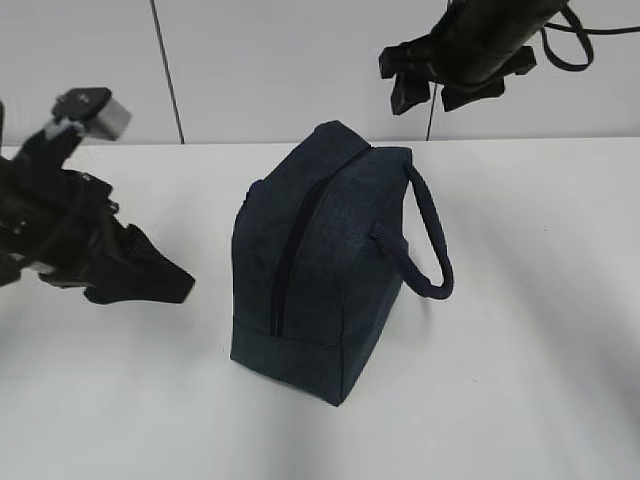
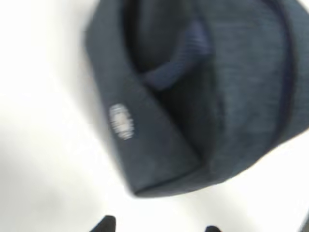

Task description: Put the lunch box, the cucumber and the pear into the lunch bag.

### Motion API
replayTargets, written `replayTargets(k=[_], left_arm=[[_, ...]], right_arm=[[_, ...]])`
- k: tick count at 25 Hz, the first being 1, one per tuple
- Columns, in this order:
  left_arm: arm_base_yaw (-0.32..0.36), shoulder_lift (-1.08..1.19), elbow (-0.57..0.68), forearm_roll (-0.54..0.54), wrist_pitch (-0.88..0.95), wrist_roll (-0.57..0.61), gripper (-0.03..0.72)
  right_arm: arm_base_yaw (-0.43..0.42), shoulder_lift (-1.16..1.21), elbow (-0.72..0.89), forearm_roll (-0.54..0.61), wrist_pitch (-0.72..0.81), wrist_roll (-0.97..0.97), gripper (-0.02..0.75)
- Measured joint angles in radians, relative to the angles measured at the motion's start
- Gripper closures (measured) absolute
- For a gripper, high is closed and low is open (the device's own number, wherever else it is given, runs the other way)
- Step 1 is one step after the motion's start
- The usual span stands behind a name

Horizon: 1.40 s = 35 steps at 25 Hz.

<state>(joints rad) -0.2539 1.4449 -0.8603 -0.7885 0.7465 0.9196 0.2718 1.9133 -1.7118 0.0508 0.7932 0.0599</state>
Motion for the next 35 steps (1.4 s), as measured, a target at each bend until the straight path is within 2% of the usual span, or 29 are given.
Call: replayTargets(k=[2, 4, 7, 13, 18, 26, 31, 35], left_arm=[[0.0, -0.068, 0.0, 0.171, -0.029, -0.212, 0.361], [0.0, -0.138, 0.0, 0.313, -0.032, -0.354, 0.374], [0.0, -0.241, 0.02, 0.442, -0.033, -0.48, 0.382], [0.0, -0.468, 0.161, 0.465, -0.026, -0.602, 0.383], [0.0, -0.701, 0.246, 0.518, 0.086, -0.708, 0.383], [0.0, -1.012, 0.258, 0.688, 0.305, -0.841, 0.386], [0.0, -1.154, 0.26, 0.754, 0.373, -0.852, 0.398], [0.0, -1.242, 0.26, 0.795, 0.397, -0.854, 0.402]], right_arm=[[0.0, -0.044, 0.041, 0.0, 0.06, 0.0, 0.252], [0.0, -0.1, 0.12, 0.0, 0.087, 0.0, 0.253], [0.004, -0.212, 0.27, 0.0, 0.087, 0.0, 0.254], [0.026, -0.527, 0.669, 0.0, 0.071, 0.0, 0.256], [0.026, -0.806, 0.884, -0.012, 0.133, 0.002, 0.256], [0.026, -1.199, 1.086, -0.051, 0.316, -0.008, 0.257], [0.026, -1.42, 1.192, -0.1, 0.345, -0.029, 0.257], [0.026, -1.602, 1.214, -0.105, 0.345, -0.031, 0.257]])
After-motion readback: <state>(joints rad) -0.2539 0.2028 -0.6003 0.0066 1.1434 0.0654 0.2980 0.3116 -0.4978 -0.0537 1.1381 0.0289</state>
